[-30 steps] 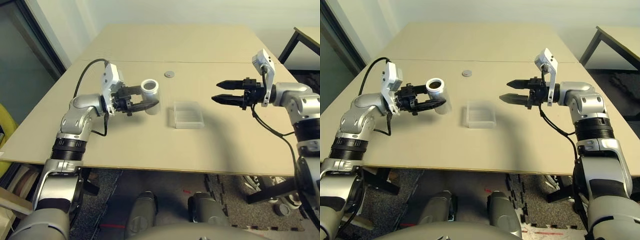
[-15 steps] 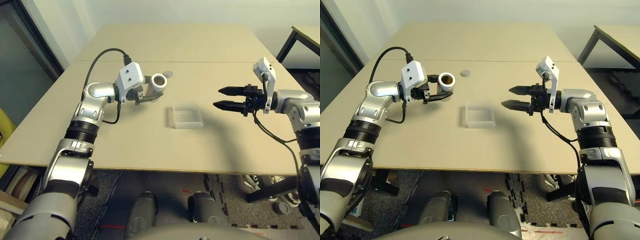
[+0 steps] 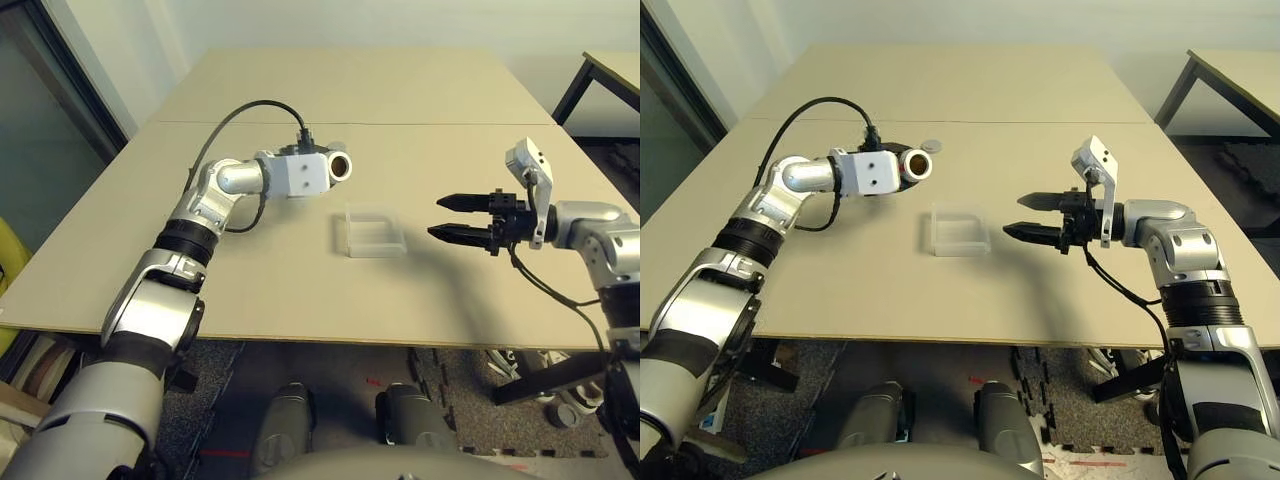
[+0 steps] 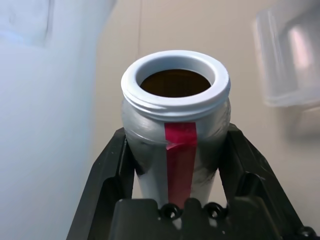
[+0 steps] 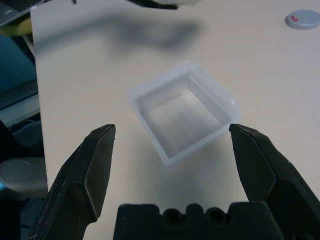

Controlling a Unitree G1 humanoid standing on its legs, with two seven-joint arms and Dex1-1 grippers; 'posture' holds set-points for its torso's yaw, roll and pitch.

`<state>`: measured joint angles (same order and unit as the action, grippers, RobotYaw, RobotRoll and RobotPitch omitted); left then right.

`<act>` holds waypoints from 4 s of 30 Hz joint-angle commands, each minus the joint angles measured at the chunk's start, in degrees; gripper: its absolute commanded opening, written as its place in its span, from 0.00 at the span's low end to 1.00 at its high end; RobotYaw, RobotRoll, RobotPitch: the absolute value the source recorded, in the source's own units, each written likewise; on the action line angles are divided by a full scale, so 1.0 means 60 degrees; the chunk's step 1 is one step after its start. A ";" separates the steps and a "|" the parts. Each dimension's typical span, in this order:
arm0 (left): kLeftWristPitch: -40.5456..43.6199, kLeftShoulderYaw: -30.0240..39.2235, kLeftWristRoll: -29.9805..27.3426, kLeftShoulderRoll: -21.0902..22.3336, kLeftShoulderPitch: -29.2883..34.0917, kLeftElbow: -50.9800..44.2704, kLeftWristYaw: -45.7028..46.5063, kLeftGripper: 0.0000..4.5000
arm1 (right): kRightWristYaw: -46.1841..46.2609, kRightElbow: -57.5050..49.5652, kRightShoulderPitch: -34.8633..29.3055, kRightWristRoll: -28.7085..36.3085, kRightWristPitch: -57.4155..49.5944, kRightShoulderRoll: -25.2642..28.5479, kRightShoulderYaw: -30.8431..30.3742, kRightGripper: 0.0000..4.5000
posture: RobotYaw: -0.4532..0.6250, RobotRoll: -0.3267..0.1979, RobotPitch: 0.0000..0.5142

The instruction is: Pour the medicine from the bottle into the box.

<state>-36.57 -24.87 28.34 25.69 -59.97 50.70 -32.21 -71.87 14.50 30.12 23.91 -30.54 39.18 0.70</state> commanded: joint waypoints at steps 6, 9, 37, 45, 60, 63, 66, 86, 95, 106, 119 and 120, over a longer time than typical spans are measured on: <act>-0.1531 -0.2282 0.3588 -0.0378 -0.1300 0.1032 0.3796 0.56 | 0.0183 -0.0070 0.0010 0.0241 -0.0040 -0.0132 0.0184 1.00 | 0.39 0.62 0.00; -0.1622 -0.3079 0.4650 -0.0615 -0.1707 0.1135 0.4746 0.56 | 0.0254 -0.0063 0.0014 0.0319 -0.0055 -0.0207 0.0226 1.00 | 0.39 0.62 0.00; -0.1408 -0.4137 0.5428 -0.0990 -0.2898 0.3273 0.5449 0.56 | 0.0682 0.0092 0.0115 0.0639 0.0029 -0.0796 0.0330 1.00 | 0.41 0.62 0.00; -0.1162 -0.0595 0.0600 -0.0826 -0.1261 0.3054 0.0677 0.56 | 0.0627 0.0152 -0.0027 0.0612 0.0088 -0.0636 0.0401 1.00 | 0.42 0.62 0.00; 0.4800 0.3257 -0.4389 -0.1034 0.2145 -0.1999 -0.1793 0.56 | 0.1159 0.1433 0.0526 -0.0001 0.0984 -0.0736 0.0501 1.00 | 0.44 0.62 0.01; 0.5302 0.3850 -0.4703 -0.1026 0.2597 -0.2317 -0.1072 0.56 | 0.1384 0.1778 0.0633 -0.0141 0.1280 -0.0792 0.0556 1.00 | 0.44 0.62 0.01; 0.5433 0.4342 -0.4773 -0.1038 0.2872 -0.2374 -0.0156 0.56 | 0.1597 0.2110 0.0724 -0.0292 0.1585 -0.0829 0.0592 1.00 | 0.44 0.62 0.01; 0.5173 0.6188 -0.5728 -0.1484 0.3236 -0.0603 0.3098 0.56 | 0.1946 0.3039 0.0930 -0.0580 0.2280 -0.0797 0.0623 1.00 | 0.43 0.62 0.02; 0.5350 0.6408 -0.6145 -0.1615 0.3218 -0.0102 0.2991 0.56 | 0.1955 0.2993 0.0848 -0.0696 0.2297 -0.0762 0.0595 1.00 | 0.43 0.62 0.01; 0.5681 0.6267 -0.6123 -0.1515 0.3415 -0.0396 0.2911 0.99 | 0.1951 0.3212 0.0882 -0.0864 0.2470 -0.0787 0.0585 1.00 | 0.44 0.62 0.02; 0.7187 0.6376 -0.6445 -0.1438 0.5494 -0.4713 0.3164 0.99 | 0.2472 0.4790 0.1418 -0.1204 0.3377 -0.0624 0.0958 1.00 | 0.48 0.62 0.04; 0.7438 0.6419 -0.6538 -0.1457 0.5739 -0.5205 0.3202 0.99 | 0.2489 0.4975 0.1488 -0.1231 0.3448 -0.0600 0.1000 1.00 | 0.49 0.62 0.04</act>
<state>5.50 13.05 -9.67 16.77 -26.78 23.52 -13.63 -57.36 42.41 38.21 17.09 -10.89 35.13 5.67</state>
